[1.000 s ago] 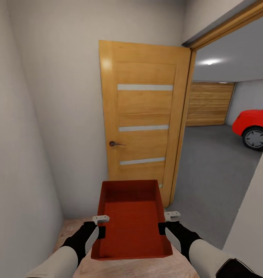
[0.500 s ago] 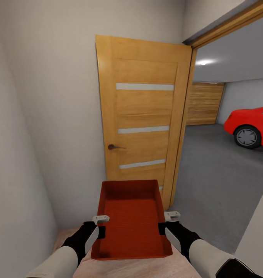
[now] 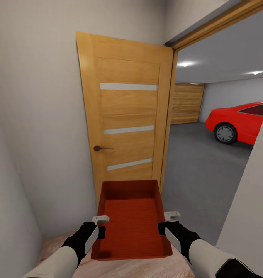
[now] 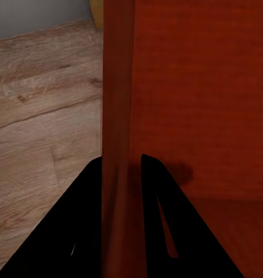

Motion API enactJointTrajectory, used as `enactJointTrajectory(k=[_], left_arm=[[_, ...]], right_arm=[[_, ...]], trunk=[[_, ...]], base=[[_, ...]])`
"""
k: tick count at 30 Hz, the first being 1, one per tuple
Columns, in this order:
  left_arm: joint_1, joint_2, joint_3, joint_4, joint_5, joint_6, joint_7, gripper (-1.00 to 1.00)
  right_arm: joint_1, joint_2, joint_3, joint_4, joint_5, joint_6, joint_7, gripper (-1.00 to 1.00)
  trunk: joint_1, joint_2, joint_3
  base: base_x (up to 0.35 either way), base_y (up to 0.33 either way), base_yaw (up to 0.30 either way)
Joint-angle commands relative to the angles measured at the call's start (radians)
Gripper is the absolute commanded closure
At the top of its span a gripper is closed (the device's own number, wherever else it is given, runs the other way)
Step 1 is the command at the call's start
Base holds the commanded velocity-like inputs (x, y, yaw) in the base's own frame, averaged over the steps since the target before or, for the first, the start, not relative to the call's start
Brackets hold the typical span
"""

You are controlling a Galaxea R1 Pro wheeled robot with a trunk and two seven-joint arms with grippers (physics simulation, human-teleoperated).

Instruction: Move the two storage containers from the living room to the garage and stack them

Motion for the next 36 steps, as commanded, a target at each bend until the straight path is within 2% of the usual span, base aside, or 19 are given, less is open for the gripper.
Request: enactJointTrajectory(k=[1,23,32,36], left_arm=[[0.001,0.045,-0.006,0.012,-0.016,0.009,0.014,1.0],[0.001,0.045,-0.005,0.012,-0.016,0.009,0.013,1.0],[0.001,0.045,-0.005,0.012,-0.016,0.009,0.013,1.0],[0.001,0.045,-0.005,0.012,-0.016,0.009,0.013,1.0]], right_arm=[[-0.001,-0.001,0.009,-0.004,0.003,-0.027,-0.007,1.0],[-0.001,-0.001,0.009,-0.004,0.003,-0.027,-0.007,1.0],[-0.001,0.0,0.009,-0.004,0.003,-0.027,-0.007,1.0],[-0.001,-0.001,0.009,-0.004,0.003,-0.027,-0.007,1.0]], trunk=[[0.0,-0.001,0.0],[0.0,-0.001,0.0],[0.0,-0.001,0.0],[0.0,-0.001,0.0]], base=[[0.0,0.0,-0.242],[0.002,0.002,-0.242],[0.11,0.147,-0.236],[0.132,0.178,-0.061]])
